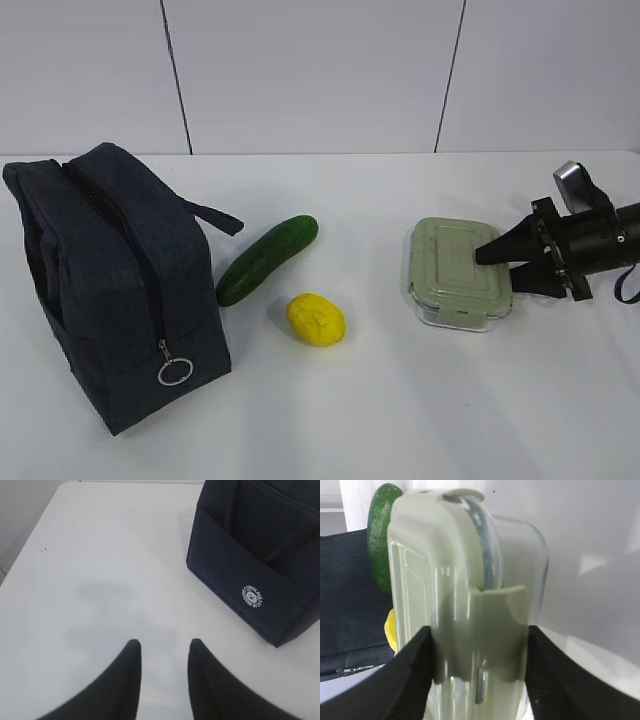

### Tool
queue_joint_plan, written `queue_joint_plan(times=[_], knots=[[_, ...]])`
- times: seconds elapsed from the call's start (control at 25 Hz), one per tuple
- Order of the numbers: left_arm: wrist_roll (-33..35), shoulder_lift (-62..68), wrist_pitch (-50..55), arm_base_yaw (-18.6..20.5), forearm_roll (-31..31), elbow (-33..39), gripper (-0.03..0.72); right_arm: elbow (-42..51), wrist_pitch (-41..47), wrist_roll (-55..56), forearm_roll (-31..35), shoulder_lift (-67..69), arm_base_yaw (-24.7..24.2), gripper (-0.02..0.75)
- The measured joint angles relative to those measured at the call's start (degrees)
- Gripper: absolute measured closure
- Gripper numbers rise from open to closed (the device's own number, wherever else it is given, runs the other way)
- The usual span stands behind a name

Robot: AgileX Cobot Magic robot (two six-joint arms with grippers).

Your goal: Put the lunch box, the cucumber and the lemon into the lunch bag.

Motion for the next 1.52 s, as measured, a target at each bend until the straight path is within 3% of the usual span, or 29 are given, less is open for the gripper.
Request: queue_joint_plan(times=[1.16,1.52], knots=[[0.0,0.0,0.0,0.0,0.0,0.0,0.449,0.0,-1.2,3.7,1.7,-1.2,0.2,0.332],[0.0,0.0,0.0,0.0,0.0,0.0,0.449,0.0,-1.3,5.0,1.8,-2.9,2.7,0.332]])
